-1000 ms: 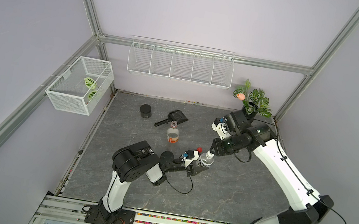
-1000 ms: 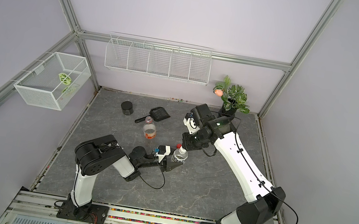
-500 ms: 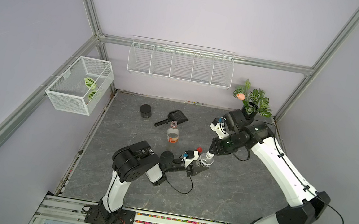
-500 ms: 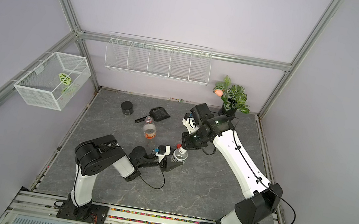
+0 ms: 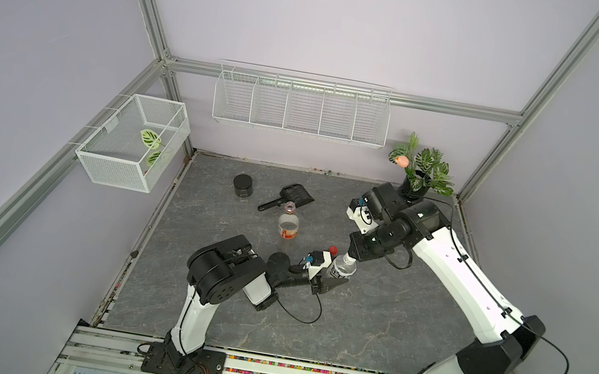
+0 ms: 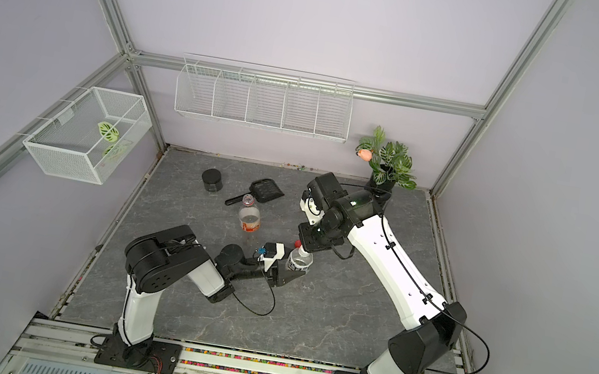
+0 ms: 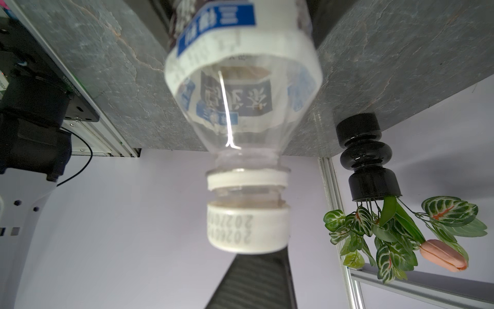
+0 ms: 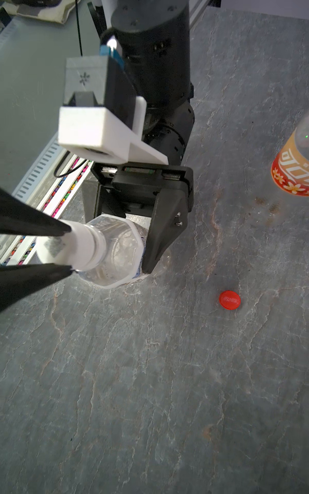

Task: Screw on the bottle caps
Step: Screw the bottle cap onto the plastic bottle.

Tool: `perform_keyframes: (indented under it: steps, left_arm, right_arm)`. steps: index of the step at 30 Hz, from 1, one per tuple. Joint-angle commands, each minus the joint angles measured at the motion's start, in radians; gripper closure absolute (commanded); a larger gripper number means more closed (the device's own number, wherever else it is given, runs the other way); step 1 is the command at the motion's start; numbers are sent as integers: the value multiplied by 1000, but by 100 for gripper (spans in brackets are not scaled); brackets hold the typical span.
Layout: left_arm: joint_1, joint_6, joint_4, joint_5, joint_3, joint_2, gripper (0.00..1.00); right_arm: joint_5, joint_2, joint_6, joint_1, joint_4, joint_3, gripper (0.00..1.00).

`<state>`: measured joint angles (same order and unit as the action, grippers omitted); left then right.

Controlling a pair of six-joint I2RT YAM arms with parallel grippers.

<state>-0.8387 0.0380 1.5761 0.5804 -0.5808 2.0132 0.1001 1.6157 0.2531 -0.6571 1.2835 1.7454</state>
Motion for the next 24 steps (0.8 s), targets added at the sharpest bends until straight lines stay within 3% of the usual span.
perform_keyframes:
  steps: [1,13,19,24]
  left_arm:
    - [-12,-2,-33,7,-1,30,48]
    - [-14,6,-33,3,4,25,48]
    - [-14,6,-33,1,6,25,48]
    - [-15,5,-33,1,5,26,48]
  right_arm:
    - [-26,52,-4,-17,73,-19,75]
    - [-22,79,23,-9,85,10,76]
    - [72,11,41,34,1,-28,75]
    - [166,-45,56,56,-87,-23,68]
